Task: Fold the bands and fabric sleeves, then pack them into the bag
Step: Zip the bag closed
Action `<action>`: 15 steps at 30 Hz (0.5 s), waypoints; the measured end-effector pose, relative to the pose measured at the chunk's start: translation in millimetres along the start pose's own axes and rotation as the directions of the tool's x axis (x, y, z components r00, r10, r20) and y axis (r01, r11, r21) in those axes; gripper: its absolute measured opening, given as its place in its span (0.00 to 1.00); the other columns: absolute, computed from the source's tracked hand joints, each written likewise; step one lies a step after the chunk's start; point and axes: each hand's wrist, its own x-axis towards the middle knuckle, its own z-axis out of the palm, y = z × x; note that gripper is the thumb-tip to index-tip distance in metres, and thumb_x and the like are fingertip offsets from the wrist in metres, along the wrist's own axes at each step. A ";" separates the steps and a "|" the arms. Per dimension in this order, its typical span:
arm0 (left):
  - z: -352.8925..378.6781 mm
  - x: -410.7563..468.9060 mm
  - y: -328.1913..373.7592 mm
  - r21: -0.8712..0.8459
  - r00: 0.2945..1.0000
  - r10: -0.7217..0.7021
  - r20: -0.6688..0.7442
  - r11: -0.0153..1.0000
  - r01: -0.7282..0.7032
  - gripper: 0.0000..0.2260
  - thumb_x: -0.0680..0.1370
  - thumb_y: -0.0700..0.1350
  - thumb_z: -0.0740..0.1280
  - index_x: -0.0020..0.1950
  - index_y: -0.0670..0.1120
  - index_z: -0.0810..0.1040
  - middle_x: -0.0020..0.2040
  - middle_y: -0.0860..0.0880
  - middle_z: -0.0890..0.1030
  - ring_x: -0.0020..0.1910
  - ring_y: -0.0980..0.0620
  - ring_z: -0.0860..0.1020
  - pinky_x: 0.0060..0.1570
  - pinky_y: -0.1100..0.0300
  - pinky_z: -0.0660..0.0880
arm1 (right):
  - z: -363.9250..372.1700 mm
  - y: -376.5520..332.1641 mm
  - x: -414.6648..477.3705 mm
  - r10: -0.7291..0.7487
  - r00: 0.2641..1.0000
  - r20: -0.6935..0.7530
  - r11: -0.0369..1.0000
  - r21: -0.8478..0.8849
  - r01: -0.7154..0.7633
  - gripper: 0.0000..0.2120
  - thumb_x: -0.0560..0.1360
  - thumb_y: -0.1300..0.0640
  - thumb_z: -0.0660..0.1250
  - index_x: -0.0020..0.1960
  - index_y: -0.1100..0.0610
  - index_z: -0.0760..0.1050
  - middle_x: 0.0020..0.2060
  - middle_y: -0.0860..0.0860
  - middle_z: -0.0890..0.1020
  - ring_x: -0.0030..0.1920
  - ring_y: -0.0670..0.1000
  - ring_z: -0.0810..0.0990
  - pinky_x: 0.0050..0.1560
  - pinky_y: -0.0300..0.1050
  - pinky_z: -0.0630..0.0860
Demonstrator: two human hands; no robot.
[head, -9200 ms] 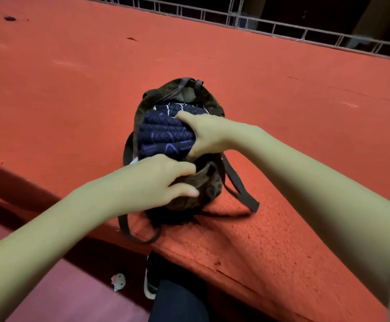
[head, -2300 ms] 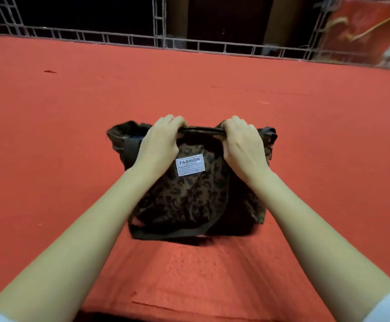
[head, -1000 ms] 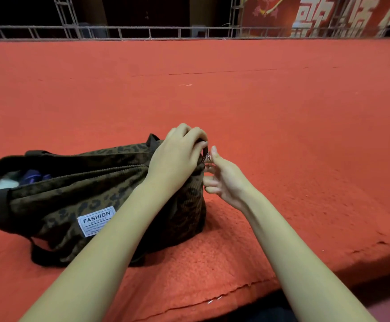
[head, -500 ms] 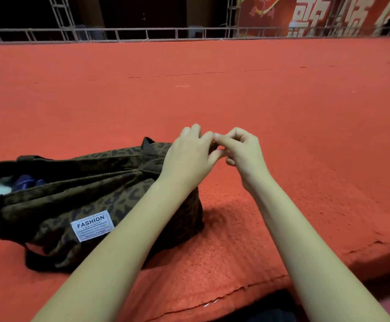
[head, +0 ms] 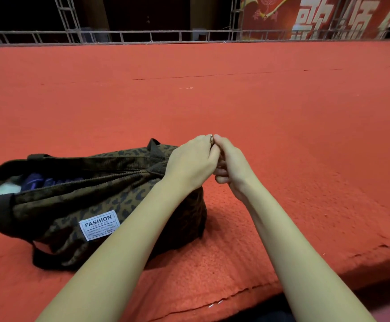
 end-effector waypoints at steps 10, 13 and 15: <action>2.6 -4.8 0.6 -0.106 0.995 -0.001 -0.099 0.994 -0.009 0.19 0.81 0.57 0.52 0.34 0.49 0.61 0.33 0.52 0.70 0.37 0.47 0.72 0.35 0.54 0.61 | 2.1 3.5 -5.5 -0.022 0.999 0.025 0.997 0.072 0.021 0.17 0.81 0.52 0.51 0.34 0.53 0.63 0.26 0.47 0.59 0.25 0.44 0.54 0.26 0.38 0.48; 1.5 -3.6 -2.5 -0.177 0.991 -0.012 -0.133 0.984 -0.011 0.17 0.83 0.50 0.54 0.33 0.51 0.61 0.31 0.52 0.69 0.36 0.47 0.70 0.36 0.53 0.62 | 0.1 3.1 -3.9 -0.036 0.999 0.021 0.993 0.115 0.033 0.12 0.78 0.58 0.52 0.35 0.53 0.61 0.27 0.46 0.58 0.27 0.46 0.53 0.24 0.37 0.49; -3.4 -3.5 -6.4 -0.217 0.990 -0.015 -0.140 0.976 -0.016 0.17 0.81 0.48 0.57 0.33 0.46 0.64 0.30 0.51 0.69 0.34 0.46 0.69 0.36 0.49 0.65 | -1.4 2.7 -2.6 -0.042 0.999 0.009 0.996 0.082 0.042 0.11 0.77 0.59 0.52 0.36 0.53 0.61 0.25 0.46 0.59 0.27 0.46 0.53 0.24 0.36 0.50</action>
